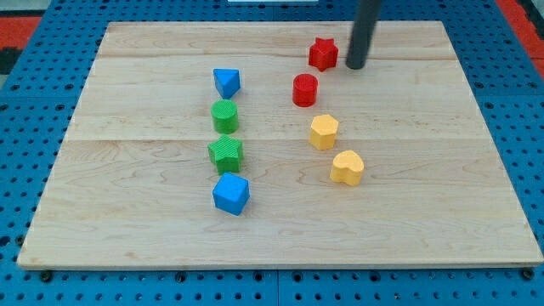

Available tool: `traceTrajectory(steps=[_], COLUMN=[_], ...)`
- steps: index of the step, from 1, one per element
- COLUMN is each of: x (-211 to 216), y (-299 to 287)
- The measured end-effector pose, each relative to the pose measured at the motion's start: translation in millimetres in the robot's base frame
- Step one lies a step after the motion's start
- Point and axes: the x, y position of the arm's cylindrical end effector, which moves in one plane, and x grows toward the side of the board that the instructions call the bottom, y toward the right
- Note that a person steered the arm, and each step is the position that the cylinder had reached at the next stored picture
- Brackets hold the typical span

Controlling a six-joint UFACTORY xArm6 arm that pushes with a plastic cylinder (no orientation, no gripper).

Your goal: Move the yellow blocks to the left

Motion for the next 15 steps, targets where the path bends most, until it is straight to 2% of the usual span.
traceTrajectory(steps=[1,3,4,6,7,8,9,10,11,13,15], x=[8.9,119.3,144.9,148.0,151.6,182.6,200.1,200.1,201.6,229.8,229.8], y=[-24.9,37.1,12.7,-25.5,23.2,79.8,29.6,-27.9,-31.1,116.9,139.8])
